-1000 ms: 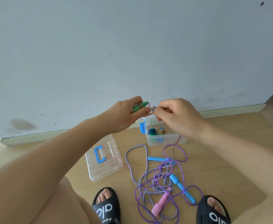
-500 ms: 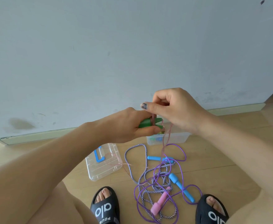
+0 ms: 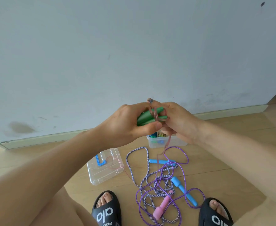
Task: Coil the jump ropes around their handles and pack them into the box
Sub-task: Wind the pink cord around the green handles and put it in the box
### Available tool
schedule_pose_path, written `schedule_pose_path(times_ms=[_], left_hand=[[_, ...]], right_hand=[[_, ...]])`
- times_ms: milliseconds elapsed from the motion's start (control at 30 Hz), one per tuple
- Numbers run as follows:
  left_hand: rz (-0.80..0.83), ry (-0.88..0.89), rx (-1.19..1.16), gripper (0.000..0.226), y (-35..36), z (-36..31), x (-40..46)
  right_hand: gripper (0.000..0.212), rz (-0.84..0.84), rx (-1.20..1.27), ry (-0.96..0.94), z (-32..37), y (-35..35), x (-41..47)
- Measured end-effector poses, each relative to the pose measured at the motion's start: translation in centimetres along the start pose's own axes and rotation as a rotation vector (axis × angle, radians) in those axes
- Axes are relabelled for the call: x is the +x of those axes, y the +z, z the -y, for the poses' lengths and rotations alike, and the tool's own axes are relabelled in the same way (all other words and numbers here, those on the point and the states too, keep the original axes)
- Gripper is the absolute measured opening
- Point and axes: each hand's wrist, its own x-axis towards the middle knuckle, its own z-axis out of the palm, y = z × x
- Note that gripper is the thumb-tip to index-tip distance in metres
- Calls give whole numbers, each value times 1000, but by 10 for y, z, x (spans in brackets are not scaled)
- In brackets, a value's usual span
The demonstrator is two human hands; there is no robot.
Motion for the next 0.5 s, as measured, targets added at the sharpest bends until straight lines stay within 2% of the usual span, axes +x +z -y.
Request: schedule_pose_path(times_ms=[100, 267, 400, 500], left_hand=[[-1, -57, -8, 18, -1, 1, 0], [84, -240, -11, 16, 0, 4, 5], [184, -362, -221, 21, -4, 11, 6], [75, -419, -319, 22, -14, 26, 9]], right_hand=[[39, -42, -40, 35, -4, 3, 0], [38, -112, -132, 130, -11, 6, -3], [42, -137, -100, 211, -16, 11, -6], [44, -110, -134, 283, -23, 14, -13]])
